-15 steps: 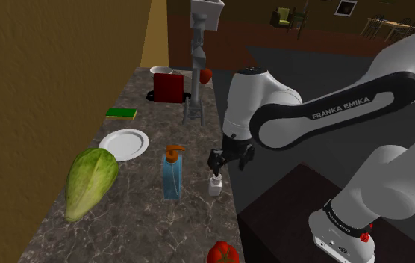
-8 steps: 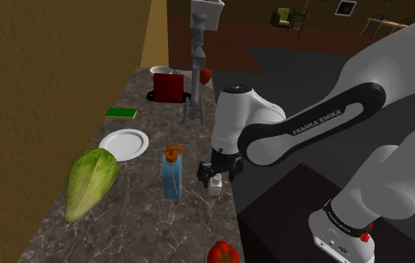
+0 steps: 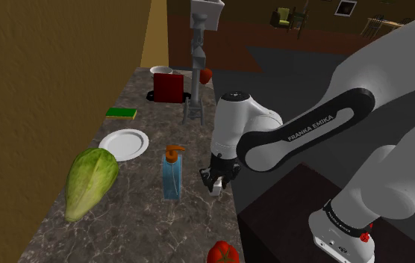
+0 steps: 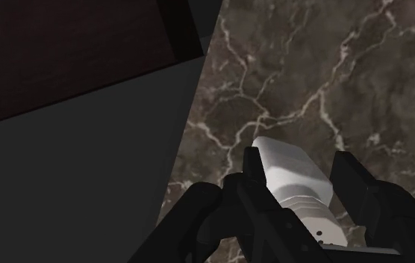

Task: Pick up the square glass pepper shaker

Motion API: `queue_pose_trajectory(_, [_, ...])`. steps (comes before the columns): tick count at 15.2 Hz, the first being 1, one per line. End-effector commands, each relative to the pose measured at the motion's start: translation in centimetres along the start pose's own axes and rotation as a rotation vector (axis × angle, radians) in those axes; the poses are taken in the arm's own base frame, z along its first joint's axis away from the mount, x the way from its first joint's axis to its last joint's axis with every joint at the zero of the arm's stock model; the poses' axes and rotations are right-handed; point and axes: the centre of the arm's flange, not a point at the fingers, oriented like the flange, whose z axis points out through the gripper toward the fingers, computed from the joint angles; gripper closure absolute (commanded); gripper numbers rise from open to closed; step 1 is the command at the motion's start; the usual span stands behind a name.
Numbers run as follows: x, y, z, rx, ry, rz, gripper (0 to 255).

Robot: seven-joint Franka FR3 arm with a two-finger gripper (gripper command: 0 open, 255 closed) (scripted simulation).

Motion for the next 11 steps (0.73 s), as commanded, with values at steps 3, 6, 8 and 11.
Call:
queue_pose_trajectory(3, [0.0,0.0,0.0,0.0,0.0,0.0,255])
queue_pose_trajectory(6, [0.0,0.0,0.0,0.0,0.0,0.0,255])
queue_pose_trajectory(8, [0.0,0.0,-0.5,0.0,0.0,0.0,255])
queue_pose_trajectory(11, [-0.1,-0.1,-2.1,0.0,0.0,0.0,255])
